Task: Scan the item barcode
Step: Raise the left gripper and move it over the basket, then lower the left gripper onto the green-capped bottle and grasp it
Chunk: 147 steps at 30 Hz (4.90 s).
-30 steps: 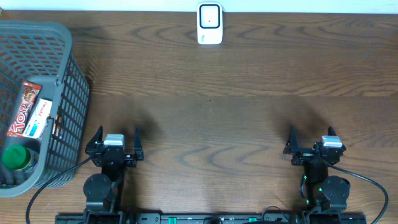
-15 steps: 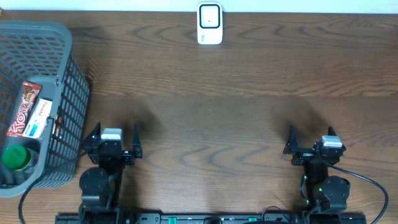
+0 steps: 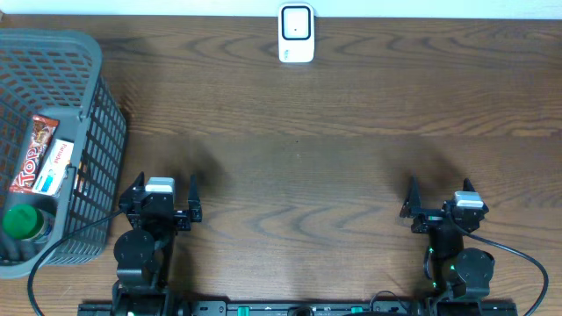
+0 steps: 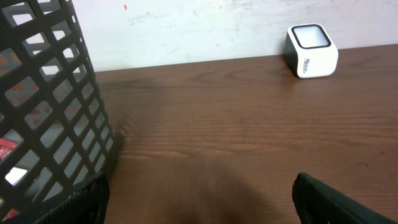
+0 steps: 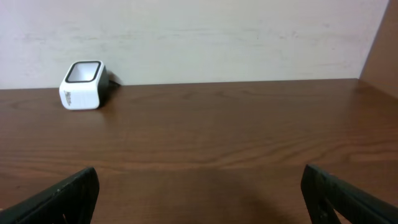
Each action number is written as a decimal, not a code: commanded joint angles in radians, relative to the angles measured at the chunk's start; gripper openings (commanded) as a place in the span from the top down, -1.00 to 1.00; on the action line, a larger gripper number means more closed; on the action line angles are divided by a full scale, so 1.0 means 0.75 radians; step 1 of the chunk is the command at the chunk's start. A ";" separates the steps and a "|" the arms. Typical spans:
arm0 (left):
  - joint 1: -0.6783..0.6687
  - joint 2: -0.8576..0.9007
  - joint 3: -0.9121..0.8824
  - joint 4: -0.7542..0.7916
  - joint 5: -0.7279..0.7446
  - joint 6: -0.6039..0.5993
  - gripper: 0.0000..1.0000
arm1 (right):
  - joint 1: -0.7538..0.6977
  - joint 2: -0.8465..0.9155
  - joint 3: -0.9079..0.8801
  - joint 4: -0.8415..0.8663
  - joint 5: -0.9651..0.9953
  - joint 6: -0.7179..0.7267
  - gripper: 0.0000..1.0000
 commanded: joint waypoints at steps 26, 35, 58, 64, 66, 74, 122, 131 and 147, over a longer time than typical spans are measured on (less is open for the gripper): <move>0.006 0.282 0.298 -0.174 0.153 -0.076 -0.86 | -0.003 -0.006 -0.003 -0.005 0.008 -0.006 -0.99; 0.006 0.389 0.306 -0.175 0.153 -0.076 -0.86 | -0.003 -0.006 -0.003 -0.005 0.008 -0.006 -0.98; 0.006 0.390 0.355 -0.269 0.253 -0.097 -0.96 | -0.003 -0.006 -0.003 -0.005 0.008 -0.006 -0.99; 0.006 0.430 0.572 -0.455 0.257 -0.098 -0.96 | -0.003 -0.006 -0.003 -0.004 0.008 -0.006 -0.98; 0.006 0.458 0.659 -0.515 0.256 -0.114 -0.96 | -0.003 -0.006 -0.003 -0.005 0.008 -0.006 -0.99; 0.005 0.605 0.971 -0.732 0.262 -0.221 -0.96 | -0.003 -0.006 -0.003 -0.005 0.008 -0.006 -0.99; 0.850 1.333 2.265 -1.675 -0.332 -0.776 -0.97 | -0.003 -0.006 -0.003 -0.005 0.008 -0.006 -0.99; 0.913 1.448 2.234 -1.736 -0.337 -0.819 -0.97 | -0.003 -0.006 -0.003 -0.005 0.008 -0.006 -0.99; 0.913 1.586 2.185 -1.725 -0.445 -0.716 -0.97 | -0.003 -0.006 -0.003 -0.005 0.008 -0.006 -0.98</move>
